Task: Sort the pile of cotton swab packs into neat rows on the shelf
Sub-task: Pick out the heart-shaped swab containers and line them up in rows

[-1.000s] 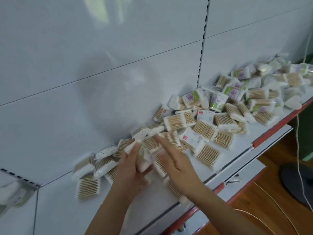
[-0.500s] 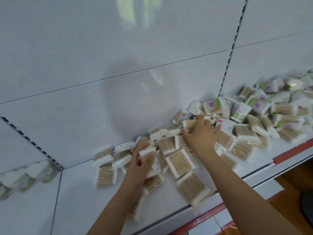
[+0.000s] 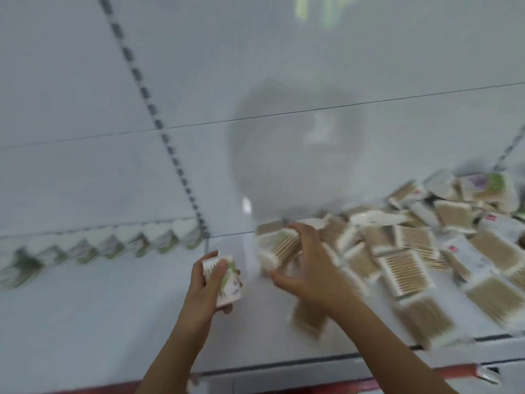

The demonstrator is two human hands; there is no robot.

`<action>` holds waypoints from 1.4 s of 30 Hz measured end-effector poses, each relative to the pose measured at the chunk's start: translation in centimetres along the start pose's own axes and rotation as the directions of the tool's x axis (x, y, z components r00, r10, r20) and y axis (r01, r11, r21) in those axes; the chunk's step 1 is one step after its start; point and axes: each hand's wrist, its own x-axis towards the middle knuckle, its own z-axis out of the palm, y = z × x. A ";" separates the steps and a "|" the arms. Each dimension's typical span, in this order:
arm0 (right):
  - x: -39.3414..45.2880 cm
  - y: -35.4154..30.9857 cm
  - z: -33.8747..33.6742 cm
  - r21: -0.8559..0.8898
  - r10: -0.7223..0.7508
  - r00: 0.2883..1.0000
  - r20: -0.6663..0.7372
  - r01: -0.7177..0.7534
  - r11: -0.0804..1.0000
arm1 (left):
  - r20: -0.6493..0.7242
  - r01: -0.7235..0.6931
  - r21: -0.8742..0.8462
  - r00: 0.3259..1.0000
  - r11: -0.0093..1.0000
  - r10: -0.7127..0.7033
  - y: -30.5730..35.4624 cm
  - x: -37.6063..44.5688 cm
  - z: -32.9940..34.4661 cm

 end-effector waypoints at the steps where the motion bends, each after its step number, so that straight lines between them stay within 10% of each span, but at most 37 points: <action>1: -0.2 -0.9 2.3 -0.022 -0.025 0.998 0.059 0.026 0.999 | -0.049 -0.006 0.035 0.999 0.999 0.008 0.1 -0.1 -2.2; 9: 1.1 -6.2 16.2 -0.089 -0.050 0.872 0.487 0.107 0.990 | -0.251 -0.055 0.127 0.964 0.990 0.086 0.6 -1.1 -16.6; 13: 1.8 -6.5 18.2 -0.208 -0.017 0.875 0.484 0.134 0.969 | -0.261 0.000 0.058 0.965 0.998 0.015 0.6 -0.8 -20.6; 17: 2.0 -9.9 19.2 -0.250 -0.288 0.867 0.406 0.409 0.878 | -0.208 -0.010 -0.030 0.978 0.999 0.004 0.9 -1.1 -23.3; 23: 2.4 -15.2 25.6 -0.087 -0.460 0.736 0.497 0.569 0.817 | -0.157 -0.138 0.363 0.966 0.921 0.207 1.4 -1.3 -27.6; 31: 1.9 -16.8 35.3 0.178 -0.211 0.858 0.469 0.142 0.974 | -0.173 -0.265 0.504 0.902 0.822 0.396 1.0 -0.2 -33.8; 42: 1.8 -15.4 39.1 -0.278 -0.259 0.862 0.436 0.402 0.872 | -0.323 -0.262 0.614 0.777 0.745 0.540 0.6 6.0 -37.4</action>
